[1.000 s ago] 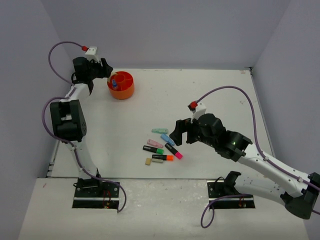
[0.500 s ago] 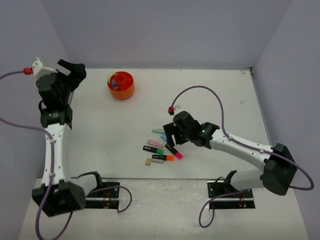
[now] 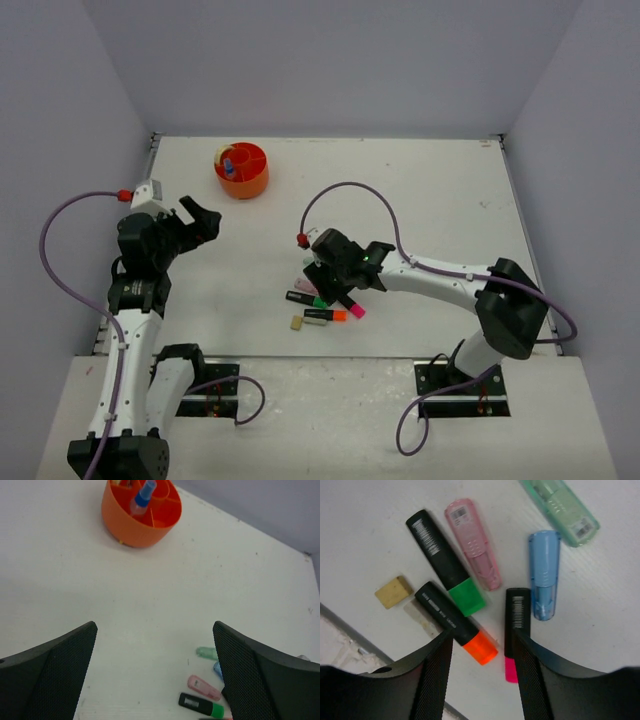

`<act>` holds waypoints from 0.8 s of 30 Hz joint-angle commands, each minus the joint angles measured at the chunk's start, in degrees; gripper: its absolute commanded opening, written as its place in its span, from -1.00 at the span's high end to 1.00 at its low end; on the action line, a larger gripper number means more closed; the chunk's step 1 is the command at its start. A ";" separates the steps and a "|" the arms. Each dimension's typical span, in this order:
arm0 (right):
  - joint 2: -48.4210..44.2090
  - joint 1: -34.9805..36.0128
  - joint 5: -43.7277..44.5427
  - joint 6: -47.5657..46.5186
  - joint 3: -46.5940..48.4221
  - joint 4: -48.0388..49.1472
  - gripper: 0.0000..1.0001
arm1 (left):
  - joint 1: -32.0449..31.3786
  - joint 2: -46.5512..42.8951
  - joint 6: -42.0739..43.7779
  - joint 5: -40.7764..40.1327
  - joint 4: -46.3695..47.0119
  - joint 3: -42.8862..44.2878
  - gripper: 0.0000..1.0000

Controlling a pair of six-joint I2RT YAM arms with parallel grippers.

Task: Sort the stationery into containers
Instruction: Pick up the stationery from the center of the board.

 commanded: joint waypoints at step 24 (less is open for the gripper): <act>13.51 12.81 -1.67 -7.49 8.19 -2.11 0.41 | -5.08 -1.91 7.21 1.94 -2.20 -4.41 -1.00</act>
